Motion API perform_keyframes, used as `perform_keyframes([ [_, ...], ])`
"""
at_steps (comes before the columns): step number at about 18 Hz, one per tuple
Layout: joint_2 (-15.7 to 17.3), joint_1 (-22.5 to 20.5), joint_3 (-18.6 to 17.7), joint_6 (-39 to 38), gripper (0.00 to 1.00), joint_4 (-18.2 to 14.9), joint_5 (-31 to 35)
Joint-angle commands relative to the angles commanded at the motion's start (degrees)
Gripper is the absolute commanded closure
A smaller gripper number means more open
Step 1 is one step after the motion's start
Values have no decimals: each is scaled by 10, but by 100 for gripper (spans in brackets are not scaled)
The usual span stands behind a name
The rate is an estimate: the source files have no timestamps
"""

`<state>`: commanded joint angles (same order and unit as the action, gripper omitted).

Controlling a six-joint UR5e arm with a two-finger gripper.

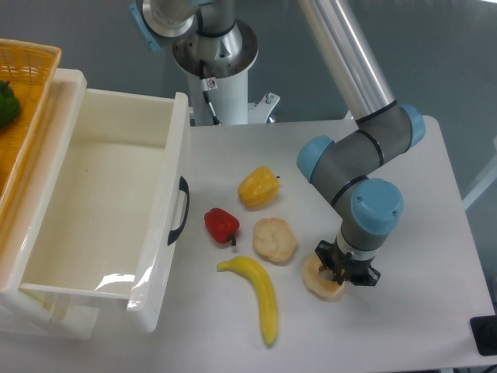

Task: Pick up the donuts
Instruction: 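Close the gripper on the rim of the ring-shaped donut, then lift the gripped ring donut up off the table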

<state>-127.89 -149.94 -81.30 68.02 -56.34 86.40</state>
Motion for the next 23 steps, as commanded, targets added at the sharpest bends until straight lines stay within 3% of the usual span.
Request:
perform_keyframes([
  [5, 11, -6, 37, 54, 100, -11, 1],
  [10, 11, -14, 103, 120, 100, -118, 3],
  [16, 10, -24, 151, 161, 100, -202, 3],
  [23, 19, -28, 151, 210, 100, -221, 30],
])
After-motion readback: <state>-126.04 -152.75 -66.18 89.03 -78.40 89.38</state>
